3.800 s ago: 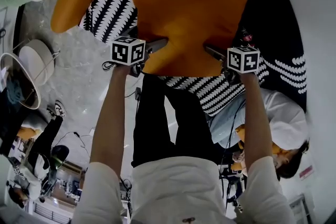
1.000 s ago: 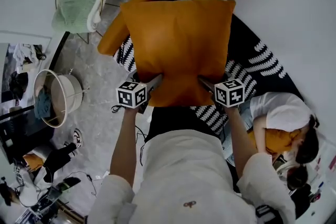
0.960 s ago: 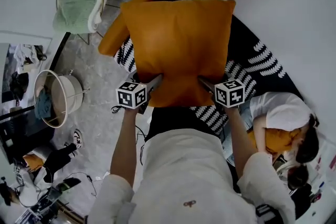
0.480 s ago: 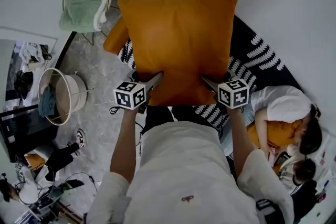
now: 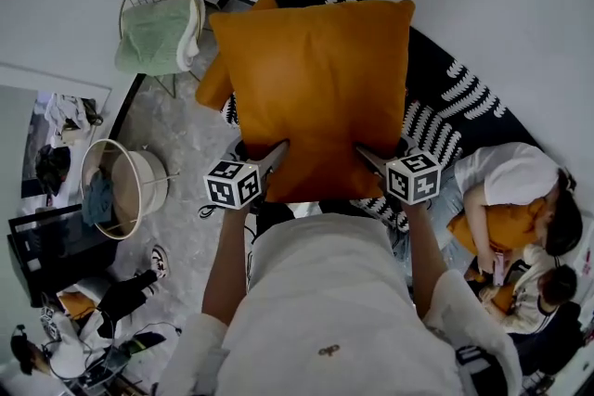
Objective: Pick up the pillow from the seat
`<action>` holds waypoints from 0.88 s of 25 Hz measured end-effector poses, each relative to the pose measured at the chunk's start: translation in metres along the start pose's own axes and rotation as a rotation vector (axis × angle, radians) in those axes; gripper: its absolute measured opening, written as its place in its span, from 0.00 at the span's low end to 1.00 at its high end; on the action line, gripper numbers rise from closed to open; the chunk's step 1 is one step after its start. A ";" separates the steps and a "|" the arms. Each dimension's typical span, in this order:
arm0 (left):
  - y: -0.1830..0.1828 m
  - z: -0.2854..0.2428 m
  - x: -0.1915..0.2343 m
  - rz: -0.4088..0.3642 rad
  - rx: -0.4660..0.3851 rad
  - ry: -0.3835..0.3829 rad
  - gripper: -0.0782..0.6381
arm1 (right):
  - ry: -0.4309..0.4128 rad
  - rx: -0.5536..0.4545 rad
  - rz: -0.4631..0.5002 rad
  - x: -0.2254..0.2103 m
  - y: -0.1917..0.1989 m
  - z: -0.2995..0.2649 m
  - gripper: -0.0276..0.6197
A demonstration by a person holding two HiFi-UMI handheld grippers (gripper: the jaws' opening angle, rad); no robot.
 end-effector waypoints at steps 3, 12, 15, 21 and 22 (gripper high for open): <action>-0.004 0.011 0.013 -0.021 -0.009 0.014 0.59 | 0.010 -0.016 -0.012 0.016 0.000 -0.005 0.58; -0.004 0.049 0.057 -0.082 -0.032 0.072 0.58 | 0.076 -0.063 -0.048 0.077 0.013 -0.019 0.57; -0.008 0.063 0.071 -0.125 -0.050 0.079 0.58 | 0.093 -0.087 -0.061 0.099 0.017 -0.024 0.57; -0.002 0.108 0.103 -0.177 -0.078 0.100 0.57 | 0.121 -0.123 -0.082 0.158 0.033 -0.037 0.57; -0.001 0.115 0.108 -0.182 -0.081 0.105 0.57 | 0.126 -0.128 -0.083 0.167 0.036 -0.039 0.58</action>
Point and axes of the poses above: the fingertips, and each gripper's own axes: z backward along the fingers, x to its left, y out of its underside, the point moved 8 cm from there along z, backward along the fingers, and after that the axes turned 9 degrees about -z, right-handed, at the moved point
